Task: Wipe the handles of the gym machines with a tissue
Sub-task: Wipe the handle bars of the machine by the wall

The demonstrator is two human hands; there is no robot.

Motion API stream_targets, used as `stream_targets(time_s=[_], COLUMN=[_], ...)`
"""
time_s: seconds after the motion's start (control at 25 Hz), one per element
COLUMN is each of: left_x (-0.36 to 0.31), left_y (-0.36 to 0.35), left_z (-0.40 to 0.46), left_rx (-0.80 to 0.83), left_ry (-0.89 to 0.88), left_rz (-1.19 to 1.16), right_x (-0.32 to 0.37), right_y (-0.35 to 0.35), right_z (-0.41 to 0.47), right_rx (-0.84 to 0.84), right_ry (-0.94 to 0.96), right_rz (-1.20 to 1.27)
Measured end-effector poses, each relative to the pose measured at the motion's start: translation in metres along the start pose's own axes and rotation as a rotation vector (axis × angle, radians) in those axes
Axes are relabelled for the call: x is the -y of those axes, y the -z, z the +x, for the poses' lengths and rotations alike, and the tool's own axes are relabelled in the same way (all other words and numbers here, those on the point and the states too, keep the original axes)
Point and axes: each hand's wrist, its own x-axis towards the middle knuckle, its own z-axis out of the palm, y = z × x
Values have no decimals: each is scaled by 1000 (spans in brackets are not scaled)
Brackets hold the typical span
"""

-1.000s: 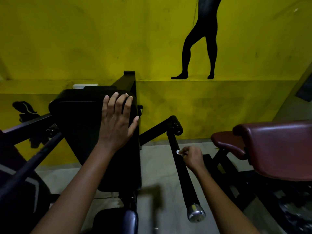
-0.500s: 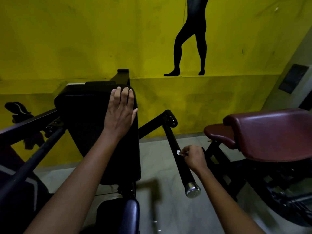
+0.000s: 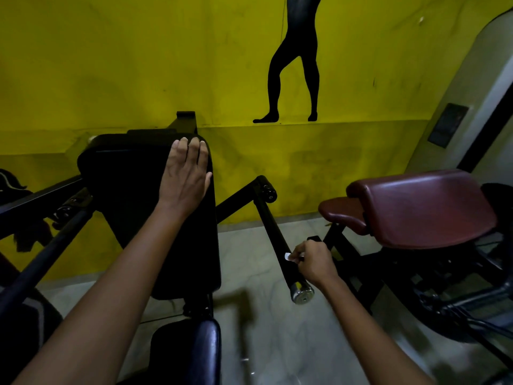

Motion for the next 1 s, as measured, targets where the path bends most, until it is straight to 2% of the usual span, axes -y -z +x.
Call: stream_targets(time_s=[0.28, 0.64, 0.84, 1.0], left_x=[-1, -5, -9, -11], left_y=[5, 10, 12, 9], left_z=[-1, -1, -1, -2], left_rx=[57, 82, 64, 25], left_ry=[1, 37, 55, 69], left_rz=[-34, -69, -89, -104], right_x=[4, -2, -4, 1], right_y=[9, 25, 6, -4], right_z=[-20, -38, -34, -13], right_rx=[15, 59, -17, -86], right_ry=[18, 66, -28, -106], right_rz=[-73, -18, 206, 267])
